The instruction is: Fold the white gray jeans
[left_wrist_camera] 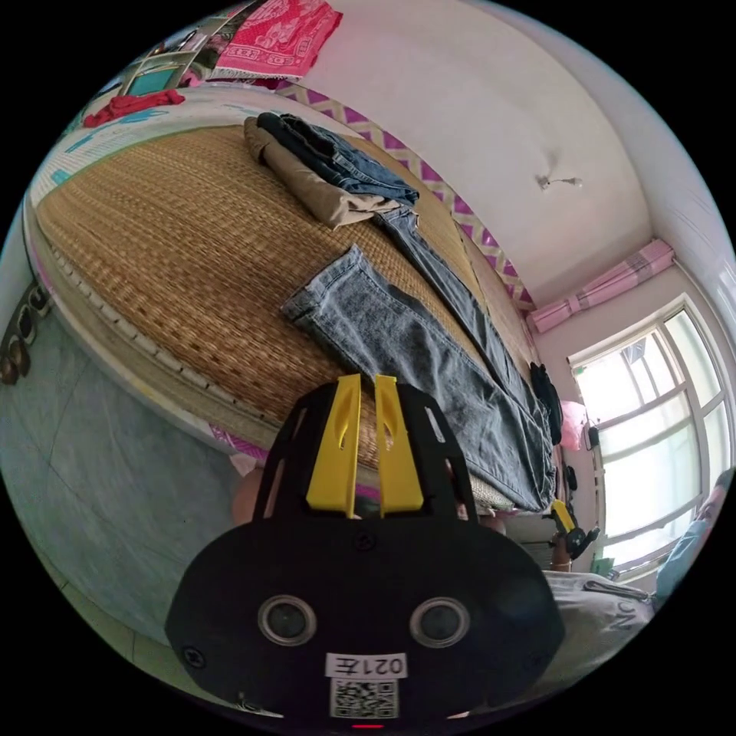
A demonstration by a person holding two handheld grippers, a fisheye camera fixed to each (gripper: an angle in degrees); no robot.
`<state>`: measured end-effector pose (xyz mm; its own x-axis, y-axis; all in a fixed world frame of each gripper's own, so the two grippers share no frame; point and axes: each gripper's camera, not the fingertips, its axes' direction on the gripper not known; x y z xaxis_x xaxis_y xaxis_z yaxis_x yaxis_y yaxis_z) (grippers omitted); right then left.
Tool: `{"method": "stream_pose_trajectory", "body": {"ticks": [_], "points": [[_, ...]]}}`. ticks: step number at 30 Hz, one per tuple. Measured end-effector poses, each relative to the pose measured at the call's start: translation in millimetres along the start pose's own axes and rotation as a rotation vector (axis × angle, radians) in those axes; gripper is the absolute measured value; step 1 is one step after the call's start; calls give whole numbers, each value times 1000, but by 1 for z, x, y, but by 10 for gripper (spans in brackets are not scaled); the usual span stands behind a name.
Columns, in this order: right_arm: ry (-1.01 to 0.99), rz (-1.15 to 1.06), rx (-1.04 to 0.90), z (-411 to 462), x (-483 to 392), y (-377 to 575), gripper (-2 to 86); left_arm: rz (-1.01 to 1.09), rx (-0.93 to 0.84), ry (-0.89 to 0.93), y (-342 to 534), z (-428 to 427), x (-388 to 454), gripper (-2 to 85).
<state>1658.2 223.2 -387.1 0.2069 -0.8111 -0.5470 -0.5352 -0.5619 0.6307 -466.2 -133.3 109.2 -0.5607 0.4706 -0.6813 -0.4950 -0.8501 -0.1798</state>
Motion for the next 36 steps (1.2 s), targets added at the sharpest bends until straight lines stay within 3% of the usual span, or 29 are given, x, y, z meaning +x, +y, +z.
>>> {"method": "stream_pose_trajectory", "body": {"ticks": [3,7,11,19,26,36], "points": [[-75,111,-72,15,46,17,60,-54,12,34,-1,-2,-8,27],[-264,626,-207,35,136,87,67,-97,43,26,4,-8,-12,26],[-492,1077,-194,52,183,203,76,-131,69,42,4,-8,-15,50],[-771,1532,-72,109,252,382,75,-163,50,83,-13,-1,-18,68],[-894,1667,-61,122,287,510,79,-150,39,71,-16,-3,-21,60],[-908,1696,-34,130,300,626,75,-164,42,55,-25,4,-16,20]]}}
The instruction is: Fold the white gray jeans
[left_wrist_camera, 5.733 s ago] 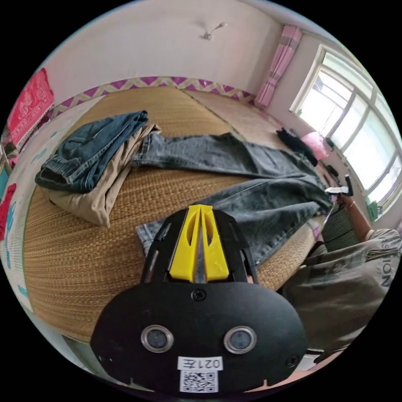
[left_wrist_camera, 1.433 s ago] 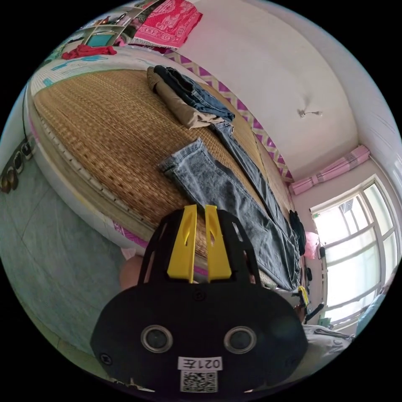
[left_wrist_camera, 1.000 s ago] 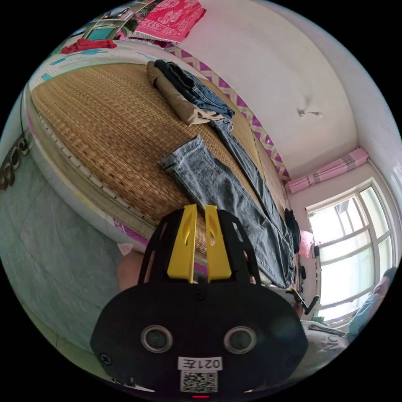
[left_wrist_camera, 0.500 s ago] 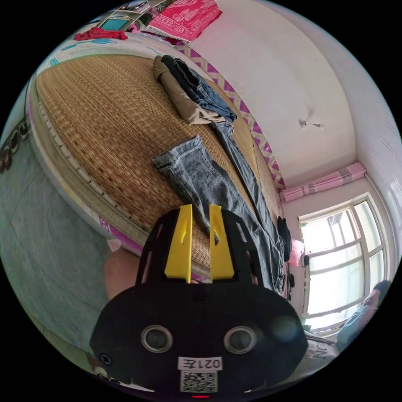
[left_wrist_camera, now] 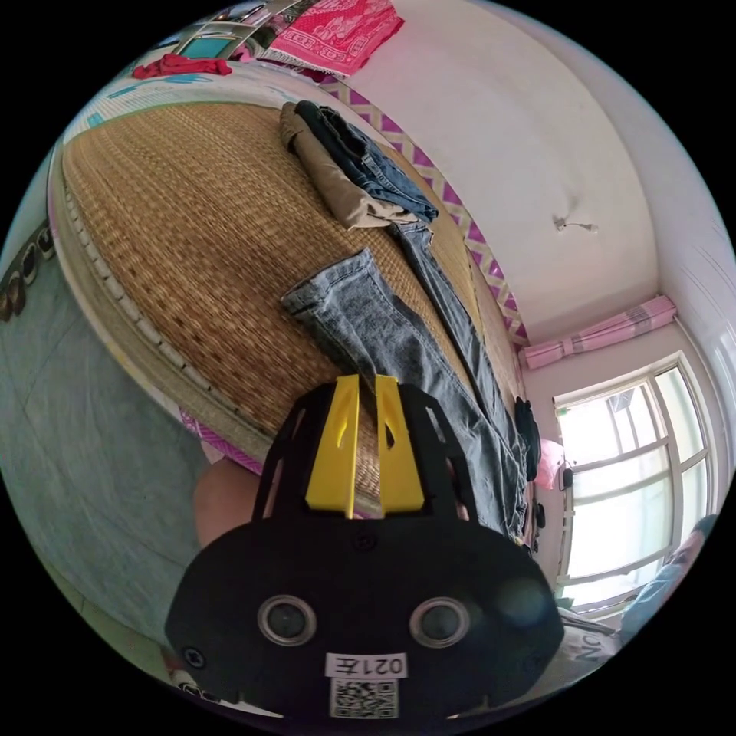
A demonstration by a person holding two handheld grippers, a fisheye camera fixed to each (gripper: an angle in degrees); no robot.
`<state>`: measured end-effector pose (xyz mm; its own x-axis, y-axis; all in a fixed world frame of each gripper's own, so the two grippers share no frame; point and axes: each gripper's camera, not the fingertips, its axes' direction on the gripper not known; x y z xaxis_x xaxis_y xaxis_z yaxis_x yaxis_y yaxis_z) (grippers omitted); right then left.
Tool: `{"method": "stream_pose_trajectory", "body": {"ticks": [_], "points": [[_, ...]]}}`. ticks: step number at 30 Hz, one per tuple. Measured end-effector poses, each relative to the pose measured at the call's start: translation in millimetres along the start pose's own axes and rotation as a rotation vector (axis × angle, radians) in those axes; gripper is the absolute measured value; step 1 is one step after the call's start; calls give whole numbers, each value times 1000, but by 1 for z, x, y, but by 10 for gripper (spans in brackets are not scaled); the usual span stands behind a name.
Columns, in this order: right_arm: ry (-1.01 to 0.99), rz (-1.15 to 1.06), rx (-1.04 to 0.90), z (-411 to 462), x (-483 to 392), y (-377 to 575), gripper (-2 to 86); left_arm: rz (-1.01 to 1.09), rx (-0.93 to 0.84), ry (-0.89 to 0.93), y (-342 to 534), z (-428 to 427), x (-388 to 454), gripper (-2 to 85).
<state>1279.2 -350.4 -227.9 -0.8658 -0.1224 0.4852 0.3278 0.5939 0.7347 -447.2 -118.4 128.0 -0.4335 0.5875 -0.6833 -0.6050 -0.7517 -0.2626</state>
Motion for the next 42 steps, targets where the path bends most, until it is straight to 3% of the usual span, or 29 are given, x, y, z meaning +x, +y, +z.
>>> {"method": "stream_pose_trajectory", "body": {"ticks": [9,13,18,25,32,42], "points": [[-125,-34,29,-60,79,19,12,48,-3,51,-8,-14,18,-9],[-173,-146,-14,-76,65,15,6,167,13,80,-34,-34,75,-10],[-168,-308,-49,-66,9,-12,4,322,-40,-15,-107,-10,174,-10],[-124,-358,-135,47,-28,-102,4,382,-233,-233,-252,136,282,-10],[56,-274,-242,224,51,-180,9,380,-436,-447,-307,305,298,-8],[16,-249,-294,299,148,-117,31,368,-469,-227,-314,312,273,-5]]}}
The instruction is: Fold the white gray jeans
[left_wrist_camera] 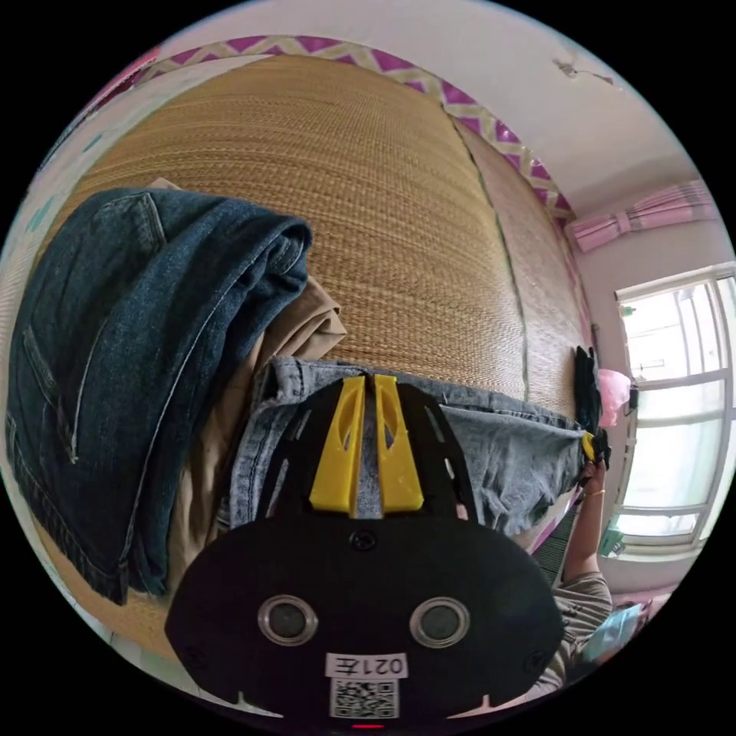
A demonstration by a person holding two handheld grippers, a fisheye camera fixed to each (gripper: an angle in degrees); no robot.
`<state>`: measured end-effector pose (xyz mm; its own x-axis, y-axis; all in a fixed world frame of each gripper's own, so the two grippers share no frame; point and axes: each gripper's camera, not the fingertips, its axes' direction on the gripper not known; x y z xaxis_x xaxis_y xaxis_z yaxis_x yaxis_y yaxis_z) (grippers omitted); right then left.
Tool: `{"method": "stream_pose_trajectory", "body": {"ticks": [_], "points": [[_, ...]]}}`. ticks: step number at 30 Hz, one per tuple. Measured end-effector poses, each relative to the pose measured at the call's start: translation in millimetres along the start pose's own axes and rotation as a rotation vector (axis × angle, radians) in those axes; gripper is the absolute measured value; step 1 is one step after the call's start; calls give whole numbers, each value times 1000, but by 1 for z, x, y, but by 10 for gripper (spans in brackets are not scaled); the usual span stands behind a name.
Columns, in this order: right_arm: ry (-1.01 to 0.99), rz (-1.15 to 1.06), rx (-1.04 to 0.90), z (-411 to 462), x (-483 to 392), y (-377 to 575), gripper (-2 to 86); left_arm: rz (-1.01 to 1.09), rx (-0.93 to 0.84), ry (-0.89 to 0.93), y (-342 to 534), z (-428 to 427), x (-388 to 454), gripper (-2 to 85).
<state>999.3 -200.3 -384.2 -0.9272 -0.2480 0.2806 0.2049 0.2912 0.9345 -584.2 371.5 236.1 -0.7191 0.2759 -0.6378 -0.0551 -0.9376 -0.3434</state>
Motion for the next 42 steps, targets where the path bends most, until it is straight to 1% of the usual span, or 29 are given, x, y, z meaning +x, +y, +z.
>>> {"method": "stream_pose_trajectory", "body": {"ticks": [2,5,6,8,9,11,12,13,14,15,16,17,18,19,20,21,22,23,24,26,27,28,29,32,36,38,40,42], "points": [[-80,-12,26,-1,5,26,20,5,79,98,16,-17,-7,-4],[-41,-36,160,-40,-2,79,5,43,188,179,41,-36,-2,-4],[-49,-42,171,-44,-3,91,3,59,217,186,46,-39,2,-4],[-90,-202,101,-31,-35,140,-3,181,334,176,71,-45,38,-3],[-81,-264,87,-22,-52,156,-4,212,351,165,76,-44,49,-3],[41,-527,32,37,-132,229,-6,355,335,132,88,-27,96,-5],[80,-583,22,56,-151,248,-6,381,318,115,90,-21,107,-6],[164,-689,1,99,-186,284,-4,401,316,36,94,-11,128,-8],[250,-787,-44,148,-218,317,0,368,321,-105,97,-1,144,-9],[297,-832,-71,174,-231,331,4,347,321,-187,98,4,151,-9],[391,-923,-119,227,-254,358,18,316,315,-351,99,14,160,-9],[481,-1016,-156,279,-272,383,40,304,288,-476,98,24,164,-9],[526,-1055,-170,303,-279,393,47,311,276,-526,98,29,164,-9],[619,-1146,-203,351,-292,412,61,297,262,-617,98,37,159,-10],[678,-1229,-245,393,-301,426,69,277,200,-672,96,46,147,-10],[701,-1261,-264,413,-304,431,73,263,173,-684,96,49,140,-10],[744,-1313,-303,448,-308,439,74,234,159,-652,98,49,126,-10],[775,-1348,-346,479,-310,442,67,207,186,-564,105,40,112,-10],[794,-1363,-364,493,-309,443,61,186,209,-521,109,34,105,-10],[849,-1383,-482,545,-292,439,8,93,316,-407,130,7,80,-10],[861,-1386,-514,556,-285,438,4,76,334,-398,135,2,75,-10],[868,-1390,-507,568,-275,434,-2,50,346,-408,144,-6,65,-10],[850,-1352,-475,568,-276,428,-4,41,353,-432,154,-12,58,-10],[837,-1208,-460,566,-287,420,-6,38,368,-482,177,-22,46,-9],[816,-1139,-367,527,-312,437,-5,69,384,-436,205,-25,37,-6],[783,-1156,-257,483,-339,466,-4,76,349,-372,209,-16,30,4],[791,-1190,-215,457,-354,494,-7,81,320,-344,204,-9,26,28],[740,-1223,-215,430,-367,520,-9,61,324,-379,195,-6,22,68]]}}
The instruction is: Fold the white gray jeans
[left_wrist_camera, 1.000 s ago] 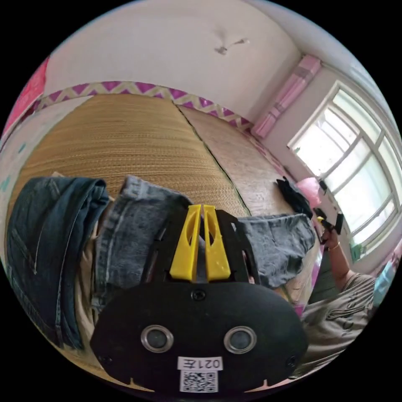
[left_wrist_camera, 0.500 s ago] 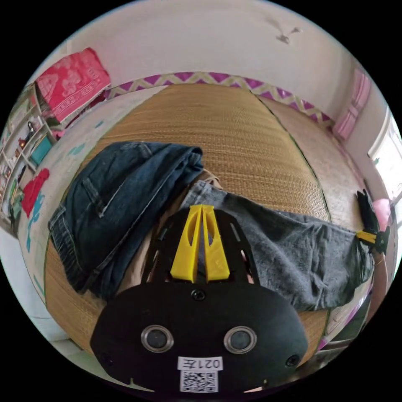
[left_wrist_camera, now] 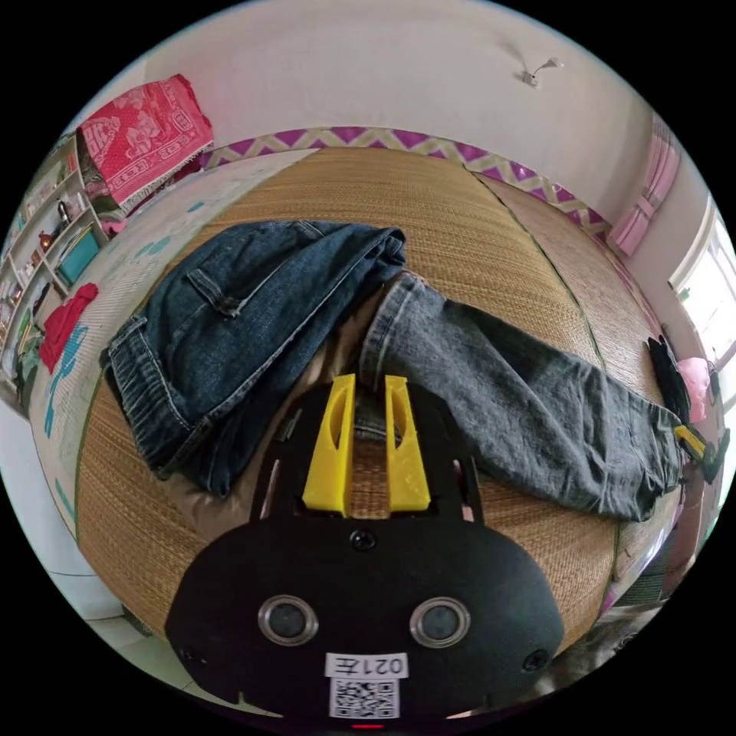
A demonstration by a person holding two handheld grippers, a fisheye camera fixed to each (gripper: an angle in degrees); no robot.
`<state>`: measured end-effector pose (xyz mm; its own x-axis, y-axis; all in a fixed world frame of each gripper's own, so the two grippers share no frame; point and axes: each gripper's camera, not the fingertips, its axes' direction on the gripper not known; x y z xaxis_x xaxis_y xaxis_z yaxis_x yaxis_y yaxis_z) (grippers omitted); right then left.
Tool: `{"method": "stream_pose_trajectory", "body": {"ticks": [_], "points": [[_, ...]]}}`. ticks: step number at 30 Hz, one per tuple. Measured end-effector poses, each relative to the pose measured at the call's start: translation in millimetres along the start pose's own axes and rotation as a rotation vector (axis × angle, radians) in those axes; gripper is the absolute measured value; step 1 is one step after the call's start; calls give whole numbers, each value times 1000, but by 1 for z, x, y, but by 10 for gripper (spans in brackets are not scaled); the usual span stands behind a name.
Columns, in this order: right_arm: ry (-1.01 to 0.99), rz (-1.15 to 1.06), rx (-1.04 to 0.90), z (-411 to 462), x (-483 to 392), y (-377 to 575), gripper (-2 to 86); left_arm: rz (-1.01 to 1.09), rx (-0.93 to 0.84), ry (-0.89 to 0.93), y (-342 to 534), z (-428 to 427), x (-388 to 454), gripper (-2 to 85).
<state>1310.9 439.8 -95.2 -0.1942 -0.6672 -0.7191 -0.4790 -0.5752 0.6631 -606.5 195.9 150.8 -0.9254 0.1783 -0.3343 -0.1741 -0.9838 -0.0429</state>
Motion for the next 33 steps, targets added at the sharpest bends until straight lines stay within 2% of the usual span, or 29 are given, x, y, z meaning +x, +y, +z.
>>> {"method": "stream_pose_trajectory", "body": {"ticks": [4,6,8,9,11,15,20,26,30,33], "points": [[-41,57,111,-96,-6,42,-10,5,-66,8,-29,28,-18,106],[-94,89,150,-136,-2,65,-10,20,-62,89,-35,34,-29,93],[-174,133,204,-185,8,104,-10,33,-63,117,-37,32,-46,21],[-193,147,216,-194,12,114,-10,23,-61,106,-37,30,-52,15],[-280,215,253,-223,30,158,-10,-30,-55,214,-35,18,-78,-3],[-343,312,288,-248,64,223,-9,-80,-24,327,-35,-14,-105,-7],[-413,443,373,-274,132,296,-7,-15,-70,313,-41,-22,-102,9],[-531,504,427,-299,220,310,-6,-167,-178,333,-42,36,-115,95],[-547,517,444,-313,254,312,-6,-239,-187,422,-43,56,-132,94],[-565,519,436,-318,278,308,-6,-291,-174,464,-45,68,-147,60]]}}
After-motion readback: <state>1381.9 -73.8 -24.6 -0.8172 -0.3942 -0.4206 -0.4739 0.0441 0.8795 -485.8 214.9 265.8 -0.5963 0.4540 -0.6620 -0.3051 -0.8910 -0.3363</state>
